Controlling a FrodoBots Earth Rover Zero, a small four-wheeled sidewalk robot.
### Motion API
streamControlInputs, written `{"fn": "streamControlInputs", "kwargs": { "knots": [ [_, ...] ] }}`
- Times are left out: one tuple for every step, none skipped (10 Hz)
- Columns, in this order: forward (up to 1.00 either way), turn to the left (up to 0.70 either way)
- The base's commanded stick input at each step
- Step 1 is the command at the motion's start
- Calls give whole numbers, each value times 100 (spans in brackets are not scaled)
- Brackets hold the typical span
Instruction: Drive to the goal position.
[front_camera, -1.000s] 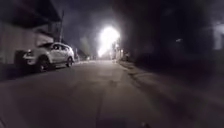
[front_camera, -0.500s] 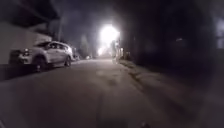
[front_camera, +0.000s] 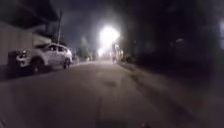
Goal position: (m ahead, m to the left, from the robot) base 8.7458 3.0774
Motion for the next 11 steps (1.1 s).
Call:
{"fn": "streamControlInputs", "kwargs": {
  "knots": [
    [50, 0],
    [50, 0],
    [50, 0],
    [50, 0],
    [50, 0],
    [50, 0],
    [50, 0],
    [50, 0],
    [50, 0],
    [50, 0],
    [50, 0]
  ]
}}
